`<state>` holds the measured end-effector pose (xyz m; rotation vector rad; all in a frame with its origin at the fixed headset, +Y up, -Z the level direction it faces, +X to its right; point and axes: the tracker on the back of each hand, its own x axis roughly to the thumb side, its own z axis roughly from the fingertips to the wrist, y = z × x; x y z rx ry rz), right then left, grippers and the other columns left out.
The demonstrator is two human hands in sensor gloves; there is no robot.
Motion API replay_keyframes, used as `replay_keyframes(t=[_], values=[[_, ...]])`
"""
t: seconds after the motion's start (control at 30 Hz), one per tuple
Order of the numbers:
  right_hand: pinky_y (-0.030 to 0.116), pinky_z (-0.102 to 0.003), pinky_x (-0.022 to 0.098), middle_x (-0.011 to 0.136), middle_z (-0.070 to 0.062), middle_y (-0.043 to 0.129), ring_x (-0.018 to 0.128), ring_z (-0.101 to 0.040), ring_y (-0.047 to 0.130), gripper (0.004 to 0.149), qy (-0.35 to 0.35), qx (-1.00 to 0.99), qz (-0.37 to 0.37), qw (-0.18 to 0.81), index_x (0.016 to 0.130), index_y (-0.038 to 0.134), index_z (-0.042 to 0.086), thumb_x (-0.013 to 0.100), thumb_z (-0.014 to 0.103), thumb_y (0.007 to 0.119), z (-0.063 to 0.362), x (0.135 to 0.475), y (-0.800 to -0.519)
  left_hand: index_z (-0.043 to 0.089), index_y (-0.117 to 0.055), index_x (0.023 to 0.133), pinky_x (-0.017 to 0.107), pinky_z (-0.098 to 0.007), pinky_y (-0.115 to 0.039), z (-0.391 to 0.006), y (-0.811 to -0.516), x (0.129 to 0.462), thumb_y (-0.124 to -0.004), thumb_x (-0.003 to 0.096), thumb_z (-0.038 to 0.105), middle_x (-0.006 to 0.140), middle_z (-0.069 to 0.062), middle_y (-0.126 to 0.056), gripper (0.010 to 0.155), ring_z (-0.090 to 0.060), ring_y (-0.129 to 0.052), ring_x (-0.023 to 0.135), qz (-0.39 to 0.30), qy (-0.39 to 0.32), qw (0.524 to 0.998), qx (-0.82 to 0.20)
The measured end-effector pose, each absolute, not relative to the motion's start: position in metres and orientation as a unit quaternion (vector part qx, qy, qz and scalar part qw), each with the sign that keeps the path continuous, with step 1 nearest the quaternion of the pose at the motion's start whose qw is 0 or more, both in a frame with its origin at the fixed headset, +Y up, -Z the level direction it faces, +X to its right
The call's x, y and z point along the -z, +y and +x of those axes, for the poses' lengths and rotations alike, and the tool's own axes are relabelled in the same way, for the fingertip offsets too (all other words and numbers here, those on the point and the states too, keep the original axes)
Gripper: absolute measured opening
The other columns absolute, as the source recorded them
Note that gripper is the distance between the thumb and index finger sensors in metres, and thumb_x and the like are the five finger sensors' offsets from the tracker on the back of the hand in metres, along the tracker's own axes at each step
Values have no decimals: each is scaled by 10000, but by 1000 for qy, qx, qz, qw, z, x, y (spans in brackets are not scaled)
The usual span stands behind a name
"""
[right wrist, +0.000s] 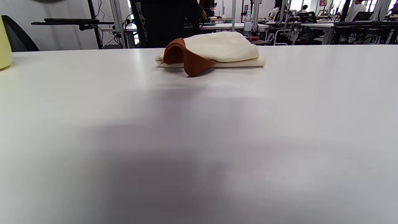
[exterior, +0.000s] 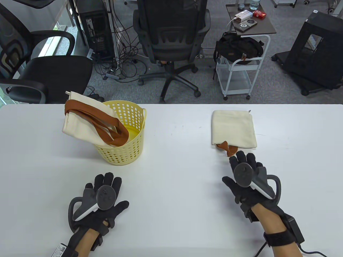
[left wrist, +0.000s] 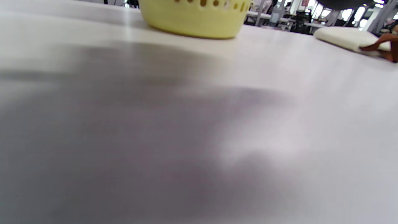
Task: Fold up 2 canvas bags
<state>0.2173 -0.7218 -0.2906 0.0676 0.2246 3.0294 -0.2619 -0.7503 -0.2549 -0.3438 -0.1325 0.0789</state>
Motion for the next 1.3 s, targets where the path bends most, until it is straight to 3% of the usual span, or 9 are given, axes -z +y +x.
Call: replay_keyframes(t=[0.17,0.37,0.73,0.97,1.13,1.3], values=[[196,-589,761,1154,20,94,1058,-326,79,765,72,-995,42,47,1072,302,318,429,599,606,209,267,-741,366,-180,1047,750,-639,-85,-259,-753,256,-648,376,666,1127,46,-17,871,-339,-11,1096,-178,-72,980,-42],[197,-589,760,1155,18,104,1057,-326,85,764,73,-995,57,33,1070,306,316,428,599,607,205,262,-754,360,-192,1048,759,-635,-111,-264,-748,256,-651,380,664,1133,43,-32,866,-339,-41,1103,-151,-53,985,-66],[190,-587,764,1155,23,112,1060,-319,84,760,73,-993,80,35,1068,314,316,427,591,616,201,262,-757,326,-178,1046,783,-644,-216,-291,-717,249,-751,400,603,1154,22,-123,906,-342,-200,1142,-3,50,974,-222],[191,-582,763,1156,19,119,1058,-324,87,760,73,-993,84,31,1067,315,314,427,591,615,200,262,-760,301,-128,1035,803,-636,-273,-327,-684,270,-777,419,559,1152,6,-138,931,-326,-296,1150,76,117,953,-270],[183,-575,760,1154,22,116,1054,-320,79,760,74,-993,91,34,1067,315,314,426,592,613,199,262,-761,266,-131,1037,806,-614,-336,-353,-662,299,-787,413,565,1152,-24,-185,954,-332,-377,1140,67,150,918,-360],[180,-578,758,1153,19,118,1053,-323,76,759,73,-992,93,36,1066,319,313,425,592,612,200,262,-761,238,-140,1042,802,-610,-354,-366,-658,327,-809,368,618,1150,-49,-207,1023,-348,-413,1131,39,142,881,-450]])
